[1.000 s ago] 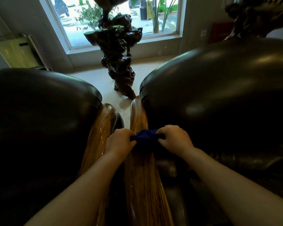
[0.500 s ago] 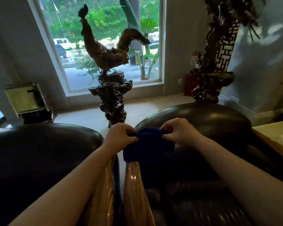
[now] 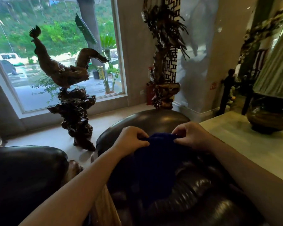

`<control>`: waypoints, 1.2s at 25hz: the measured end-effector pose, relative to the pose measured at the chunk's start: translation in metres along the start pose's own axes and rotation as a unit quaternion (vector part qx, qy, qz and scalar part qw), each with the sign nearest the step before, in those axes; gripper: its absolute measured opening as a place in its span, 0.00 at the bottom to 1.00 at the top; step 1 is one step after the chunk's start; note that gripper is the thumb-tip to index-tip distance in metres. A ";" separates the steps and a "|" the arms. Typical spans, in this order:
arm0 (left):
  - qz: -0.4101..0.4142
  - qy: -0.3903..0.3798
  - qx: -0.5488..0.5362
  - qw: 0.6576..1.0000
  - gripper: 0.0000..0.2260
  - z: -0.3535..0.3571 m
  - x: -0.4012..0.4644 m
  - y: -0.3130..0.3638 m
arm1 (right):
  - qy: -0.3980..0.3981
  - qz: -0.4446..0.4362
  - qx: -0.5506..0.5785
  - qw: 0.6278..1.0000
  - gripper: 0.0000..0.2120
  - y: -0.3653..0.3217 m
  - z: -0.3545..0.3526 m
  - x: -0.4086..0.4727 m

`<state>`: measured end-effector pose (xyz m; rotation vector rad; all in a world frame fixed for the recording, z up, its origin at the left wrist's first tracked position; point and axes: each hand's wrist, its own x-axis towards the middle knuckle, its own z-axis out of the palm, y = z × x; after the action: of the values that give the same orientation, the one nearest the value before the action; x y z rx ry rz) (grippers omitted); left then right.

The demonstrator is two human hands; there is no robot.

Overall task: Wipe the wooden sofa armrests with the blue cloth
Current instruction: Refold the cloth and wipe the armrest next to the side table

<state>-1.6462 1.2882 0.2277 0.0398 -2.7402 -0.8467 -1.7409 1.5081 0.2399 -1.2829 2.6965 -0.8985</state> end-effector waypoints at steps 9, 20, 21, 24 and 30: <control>0.021 -0.035 -0.017 0.999 0.08 0.131 0.049 0.151 | 0.028 0.021 -0.038 0.999 0.07 0.144 -0.102 -0.106; 0.031 -0.056 -0.030 0.997 0.09 0.268 0.159 0.248 | 0.008 0.039 -0.041 0.998 0.09 0.319 -0.184 -0.128; 0.032 -0.062 -0.034 0.997 0.09 0.279 0.171 0.249 | 0.008 0.042 -0.043 0.998 0.09 0.333 -0.186 -0.125; 0.030 -0.081 -0.054 0.995 0.08 0.315 0.213 0.251 | 0.004 0.065 -0.043 0.997 0.07 0.378 -0.196 -0.109; -0.009 -0.089 -0.066 0.994 0.08 0.379 0.279 0.256 | -0.037 0.100 -0.048 0.993 0.09 0.456 -0.211 -0.080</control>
<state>-2.0020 1.6787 0.1400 -0.0387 -2.8426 -1.0834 -2.0638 1.8954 0.1670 -1.0138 2.7769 -0.6951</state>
